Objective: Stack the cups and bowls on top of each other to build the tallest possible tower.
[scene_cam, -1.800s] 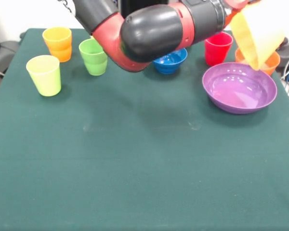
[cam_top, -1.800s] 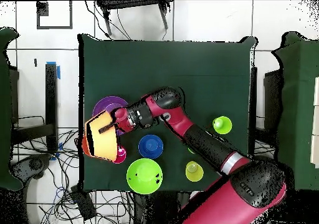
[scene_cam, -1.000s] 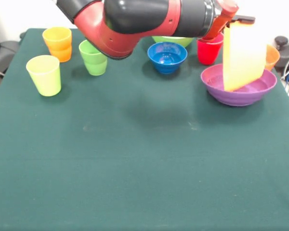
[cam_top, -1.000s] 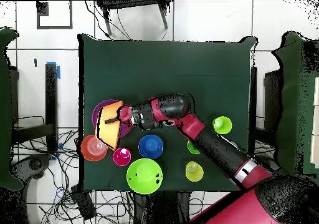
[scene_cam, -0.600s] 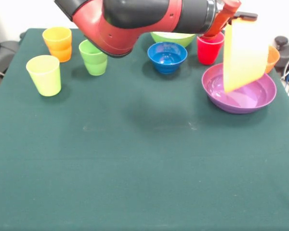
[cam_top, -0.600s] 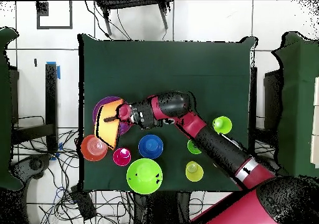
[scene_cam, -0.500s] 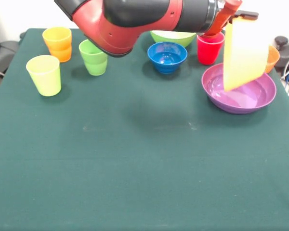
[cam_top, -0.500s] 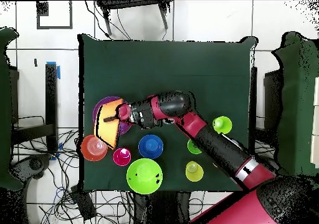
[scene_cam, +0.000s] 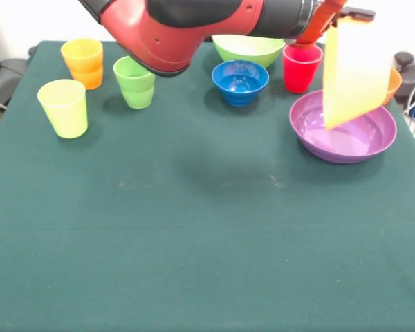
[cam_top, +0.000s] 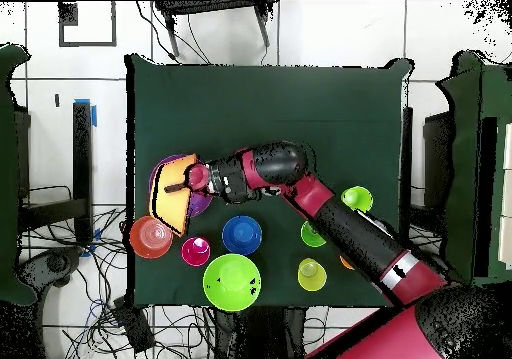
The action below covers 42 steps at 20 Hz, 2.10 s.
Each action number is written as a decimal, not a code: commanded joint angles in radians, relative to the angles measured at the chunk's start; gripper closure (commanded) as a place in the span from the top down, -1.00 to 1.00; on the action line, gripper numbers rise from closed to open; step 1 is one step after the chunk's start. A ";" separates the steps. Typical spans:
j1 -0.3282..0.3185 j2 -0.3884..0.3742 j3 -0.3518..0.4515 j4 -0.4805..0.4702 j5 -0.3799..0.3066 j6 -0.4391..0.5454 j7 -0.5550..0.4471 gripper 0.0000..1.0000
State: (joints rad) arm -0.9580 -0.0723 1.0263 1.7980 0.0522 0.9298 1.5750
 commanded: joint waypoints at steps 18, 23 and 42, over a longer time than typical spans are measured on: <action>0.141 0.122 0.087 -0.408 0.202 0.382 -0.103 -1.00; 0.187 0.144 0.094 -0.523 0.192 0.437 -0.135 -1.00; 0.340 0.318 0.097 -1.018 0.094 0.685 -0.405 -1.00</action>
State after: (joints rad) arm -0.6570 0.1826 1.1456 1.0070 0.1899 1.4737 1.5556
